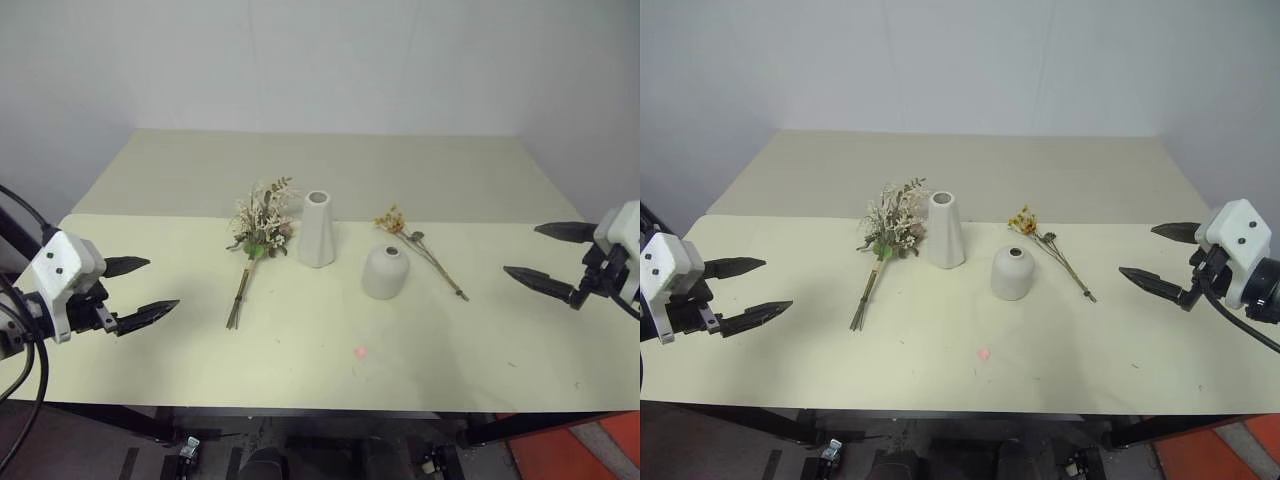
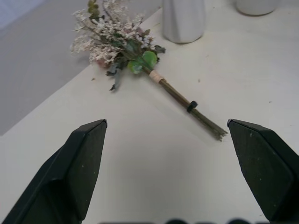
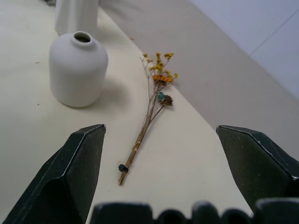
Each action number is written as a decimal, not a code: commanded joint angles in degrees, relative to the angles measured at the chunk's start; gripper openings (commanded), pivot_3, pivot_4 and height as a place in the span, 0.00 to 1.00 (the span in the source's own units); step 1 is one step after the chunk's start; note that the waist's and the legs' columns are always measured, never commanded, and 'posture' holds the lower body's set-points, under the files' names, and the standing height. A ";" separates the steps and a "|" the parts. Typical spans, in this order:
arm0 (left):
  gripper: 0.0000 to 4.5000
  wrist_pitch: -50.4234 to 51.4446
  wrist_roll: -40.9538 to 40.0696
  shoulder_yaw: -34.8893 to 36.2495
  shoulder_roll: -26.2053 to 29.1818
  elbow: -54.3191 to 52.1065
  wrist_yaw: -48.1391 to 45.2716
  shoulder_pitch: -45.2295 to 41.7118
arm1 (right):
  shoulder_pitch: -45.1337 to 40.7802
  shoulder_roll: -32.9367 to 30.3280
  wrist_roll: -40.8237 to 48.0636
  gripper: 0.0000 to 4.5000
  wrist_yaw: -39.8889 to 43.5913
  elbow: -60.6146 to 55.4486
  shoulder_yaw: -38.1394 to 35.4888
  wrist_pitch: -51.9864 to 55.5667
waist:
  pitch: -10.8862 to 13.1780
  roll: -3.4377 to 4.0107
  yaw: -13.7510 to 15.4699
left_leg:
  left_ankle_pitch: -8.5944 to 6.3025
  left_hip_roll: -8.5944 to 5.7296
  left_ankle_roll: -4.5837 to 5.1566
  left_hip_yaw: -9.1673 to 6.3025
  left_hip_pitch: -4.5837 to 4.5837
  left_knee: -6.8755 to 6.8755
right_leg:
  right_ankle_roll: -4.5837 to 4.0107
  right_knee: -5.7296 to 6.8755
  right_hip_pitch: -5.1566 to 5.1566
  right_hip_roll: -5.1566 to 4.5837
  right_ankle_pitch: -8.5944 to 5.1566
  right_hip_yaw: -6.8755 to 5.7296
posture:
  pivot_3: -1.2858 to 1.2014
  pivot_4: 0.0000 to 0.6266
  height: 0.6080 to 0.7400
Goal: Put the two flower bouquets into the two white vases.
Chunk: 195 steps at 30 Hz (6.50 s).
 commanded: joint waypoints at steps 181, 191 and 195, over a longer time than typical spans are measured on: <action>0.03 -30.36 1.23 -18.57 -54.36 58.90 14.43 -66.99 | -8.47 5.41 5.89 1.00 -14.65 -24.59 11.03 22.15 | 0.06 -0.13 0.87 | 0.03 -1.04 0.00 -0.32 -1.16 0.66 | 0.78 0.02 -0.62 -0.81 0.40 0.00 | 0.52 0.24 1.00; 0.19 -32.70 6.67 -23.15 -52.40 56.36 13.78 -65.14 | -8.80 5.55 5.66 1.00 -14.80 -24.23 11.71 21.89 | 0.06 -0.13 0.87 | 0.03 -1.04 0.01 -0.32 -1.16 0.66 | 0.78 0.02 -0.62 -0.81 0.40 0.00 | 0.52 0.24 1.00; 0.45 -33.14 8.46 -24.21 -51.95 55.73 14.81 -64.83 | -8.52 5.57 5.57 1.00 -14.77 -24.27 11.75 21.72 | 0.06 -0.13 0.90 | 0.03 -1.04 0.01 -0.32 -1.15 0.66 | 0.78 0.02 -0.62 -0.81 0.40 0.00 | 0.52 0.24 1.00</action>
